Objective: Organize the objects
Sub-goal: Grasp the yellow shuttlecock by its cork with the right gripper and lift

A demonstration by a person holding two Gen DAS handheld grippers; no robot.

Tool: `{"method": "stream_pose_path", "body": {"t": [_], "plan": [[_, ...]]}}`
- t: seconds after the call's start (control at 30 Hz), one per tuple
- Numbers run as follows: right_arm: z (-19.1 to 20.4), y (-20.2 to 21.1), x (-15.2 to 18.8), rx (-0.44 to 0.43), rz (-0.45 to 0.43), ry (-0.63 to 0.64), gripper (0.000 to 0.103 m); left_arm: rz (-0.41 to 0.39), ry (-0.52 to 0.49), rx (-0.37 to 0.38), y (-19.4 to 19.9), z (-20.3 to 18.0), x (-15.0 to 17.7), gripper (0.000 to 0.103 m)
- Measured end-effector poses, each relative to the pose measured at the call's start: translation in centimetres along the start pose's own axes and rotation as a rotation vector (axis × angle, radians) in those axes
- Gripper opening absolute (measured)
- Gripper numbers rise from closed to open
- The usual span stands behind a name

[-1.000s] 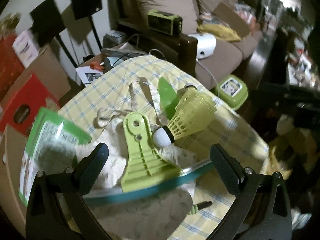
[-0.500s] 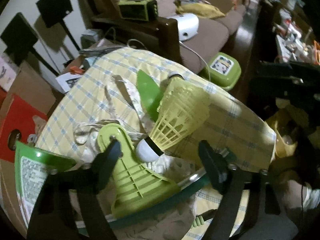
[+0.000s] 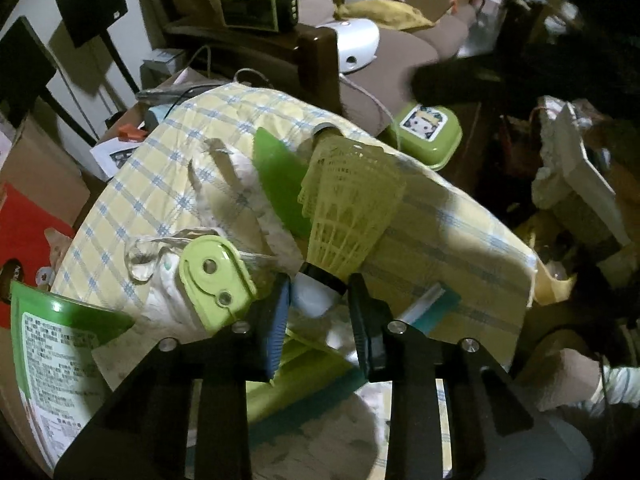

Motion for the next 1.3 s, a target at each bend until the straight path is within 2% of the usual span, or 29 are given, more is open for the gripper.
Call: {"method": "stream_pose_path", "body": {"t": [0.23, 0.3, 0.37, 0.5, 0.63, 0.7, 0.77, 0.8, 1.0, 1.3], "plan": [[-0.5, -4.7, -0.4, -0.087, 0.142, -0.168, 0.075, -0.013, 0.028, 0.019, 0.9, 0.1, 0.6, 0.027], [-0.3, -5.7, -0.2, -0.083, 0.166, -0.18, 0.071, -0.014, 0.04, 0.024, 0.9, 0.2, 0.8, 0.027], [0.0, -6.7, 0.2, -0.089, 0.195, -0.191, 0.061, -0.013, 0.043, 0.023, 0.9, 0.1, 0.9, 0.027], [0.1, -8.0, 0.7, -0.069, 0.221, -0.216, 0.055, -0.007, 0.05, 0.019, 0.5, -0.1, 0.9, 0.027], [0.3, -8.8, 0.8, -0.067, 0.22, -0.214, 0.054, 0.001, 0.048, 0.004, 0.0, -0.2, 0.7, 0.028], [0.6, -9.0, 0.7, -0.058, 0.212, -0.193, 0.049, 0.011, 0.056, 0.005, -0.3, -0.3, 0.6, 0.028], [0.7, -9.3, 0.7, -0.073, 0.212, -0.192, 0.038, 0.016, 0.07, 0.013, -0.5, -0.2, 0.7, 0.028], [0.7, -9.3, 0.7, -0.087, 0.21, -0.193, 0.037, 0.011, 0.079, 0.02, -0.4, -0.2, 0.8, 0.027], [0.8, -7.6, 0.0, -0.133, 0.143, -0.198, 0.034, -0.034, 0.126, 0.031, 1.5, 0.1, 1.0, 0.027], [2.6, -3.1, -2.5, -0.121, 0.0, -0.097, 0.034, -0.091, 0.159, 0.048, 4.8, -1.1, 1.9, 0.027]]}}
Point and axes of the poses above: each gripper's, at about its wrist camera, not at the fingertips, and y roughly against the way its jaws point, z to its left, x to its underside, the point moved 6 cm from there along -y, roughly the way its jaws point, and after that the axes turned 9 degrees about -z, right-handed, at the moved point
